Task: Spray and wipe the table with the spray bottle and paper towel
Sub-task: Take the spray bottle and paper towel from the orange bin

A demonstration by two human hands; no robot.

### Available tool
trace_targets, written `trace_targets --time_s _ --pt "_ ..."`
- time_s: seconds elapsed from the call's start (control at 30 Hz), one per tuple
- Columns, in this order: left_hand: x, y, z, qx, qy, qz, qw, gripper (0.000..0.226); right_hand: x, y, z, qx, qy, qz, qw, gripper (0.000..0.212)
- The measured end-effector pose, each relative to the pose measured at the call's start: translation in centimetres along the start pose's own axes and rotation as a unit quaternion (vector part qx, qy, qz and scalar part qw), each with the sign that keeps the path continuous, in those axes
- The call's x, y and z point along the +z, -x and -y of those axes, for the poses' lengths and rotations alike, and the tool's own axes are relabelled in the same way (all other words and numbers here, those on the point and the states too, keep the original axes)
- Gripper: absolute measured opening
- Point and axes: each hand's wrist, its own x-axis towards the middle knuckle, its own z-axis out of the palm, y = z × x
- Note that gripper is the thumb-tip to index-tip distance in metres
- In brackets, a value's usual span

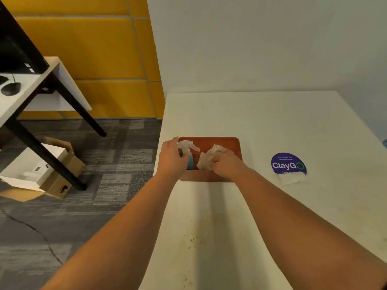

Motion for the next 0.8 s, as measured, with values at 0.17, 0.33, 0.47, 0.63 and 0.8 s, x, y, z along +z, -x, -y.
trace_targets --time_s 0.17,0.33,0.47,0.63,0.8 --pt "1.1 -2.4 1.2 0.01 -0.044 -0.008 0.999 0.051 1.9 -5.6 0.1 0.057 0.054 0.079 0.994 0.075" --pt "1.7 -3.1 2.0 0.034 -0.081 -0.026 0.996 0.023 0.3 -3.5 1.2 0.03 0.08 0.084 0.993 0.054" --pt "1.4 -2.5 2.2 0.05 -0.023 -0.044 0.998 0.022 0.5 -3.3 1.0 0.011 0.079 0.055 0.995 0.056" --pt "-0.3 -1.0 0.5 0.063 0.084 -0.1 0.99 0.023 -0.9 -1.4 -0.3 0.047 -0.075 -0.102 0.991 0.044" --pt "-1.3 1.3 -1.9 0.065 0.172 -0.115 0.976 0.017 -2.9 1.7 -3.6 -0.025 -0.189 -0.185 0.964 0.043"
